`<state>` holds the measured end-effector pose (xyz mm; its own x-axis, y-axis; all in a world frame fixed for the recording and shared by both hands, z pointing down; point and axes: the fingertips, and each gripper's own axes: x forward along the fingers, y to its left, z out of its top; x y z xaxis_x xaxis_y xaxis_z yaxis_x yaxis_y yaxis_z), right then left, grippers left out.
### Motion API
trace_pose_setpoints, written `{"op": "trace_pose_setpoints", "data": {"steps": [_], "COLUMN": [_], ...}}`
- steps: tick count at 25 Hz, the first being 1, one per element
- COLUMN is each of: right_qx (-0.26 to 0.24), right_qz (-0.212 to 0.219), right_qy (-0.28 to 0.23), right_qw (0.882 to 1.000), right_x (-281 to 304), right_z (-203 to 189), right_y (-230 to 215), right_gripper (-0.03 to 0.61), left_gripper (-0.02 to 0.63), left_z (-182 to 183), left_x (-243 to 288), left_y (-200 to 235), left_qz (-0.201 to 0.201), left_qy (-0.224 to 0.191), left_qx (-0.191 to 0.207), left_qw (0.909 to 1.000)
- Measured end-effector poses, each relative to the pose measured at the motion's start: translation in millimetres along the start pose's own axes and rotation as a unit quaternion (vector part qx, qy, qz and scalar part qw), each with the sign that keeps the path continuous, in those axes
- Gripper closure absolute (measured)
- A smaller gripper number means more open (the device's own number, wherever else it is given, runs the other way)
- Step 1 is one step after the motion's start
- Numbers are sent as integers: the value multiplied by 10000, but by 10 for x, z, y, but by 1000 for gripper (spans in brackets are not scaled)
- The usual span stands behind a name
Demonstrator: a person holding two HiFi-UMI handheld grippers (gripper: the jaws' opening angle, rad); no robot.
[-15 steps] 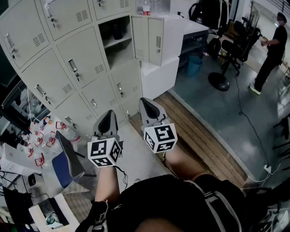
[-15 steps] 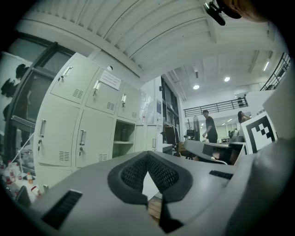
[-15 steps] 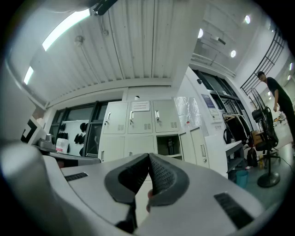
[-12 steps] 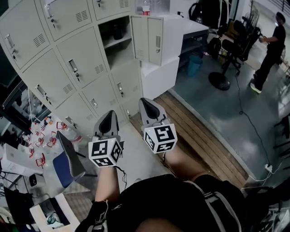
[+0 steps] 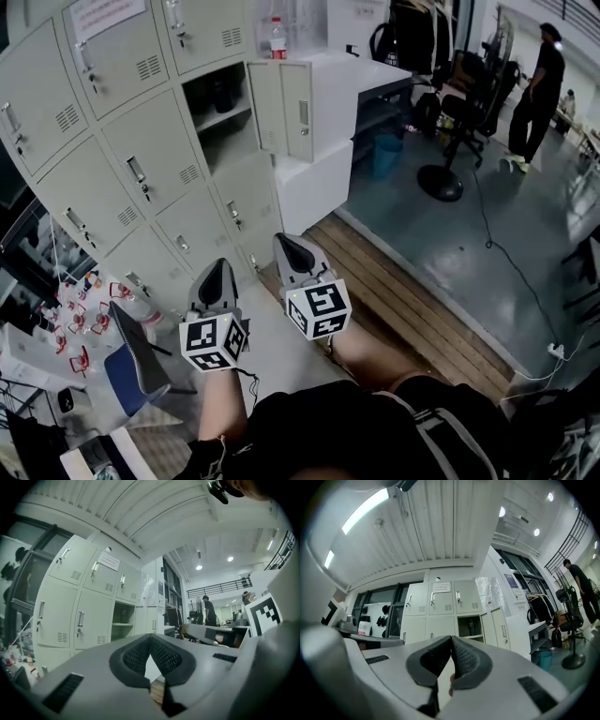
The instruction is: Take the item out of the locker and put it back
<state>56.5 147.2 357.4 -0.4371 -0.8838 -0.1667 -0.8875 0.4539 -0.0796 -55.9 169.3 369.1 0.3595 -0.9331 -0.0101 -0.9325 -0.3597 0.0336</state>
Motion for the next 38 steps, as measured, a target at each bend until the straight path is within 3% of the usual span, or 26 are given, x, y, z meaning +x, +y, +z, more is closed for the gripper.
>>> {"op": "trace_pose_setpoints", "data": {"steps": [9,18,38], "right_qx": [-115,-239,-451], "right_qz": [-4,-116,-279], "right_qy": [35,1,-120], "right_qw": [9999,9996,9985], "right_x": [139,800,4206], "right_z": [-15,-199,-282], "right_y": [-279,-586,-1396], "right_gripper": [563,563,563], "left_gripper": [601,601,601], "left_z": [-25,-147,392], "left_x": [335,1077,3899], "left_y": [-161,152,2082], "left_qz": [-118,-288,-547], "left_qy": [-74,-173,-544], "left_qx": [-14,-90,25], "left_qw": [9999,9994,9970]}}
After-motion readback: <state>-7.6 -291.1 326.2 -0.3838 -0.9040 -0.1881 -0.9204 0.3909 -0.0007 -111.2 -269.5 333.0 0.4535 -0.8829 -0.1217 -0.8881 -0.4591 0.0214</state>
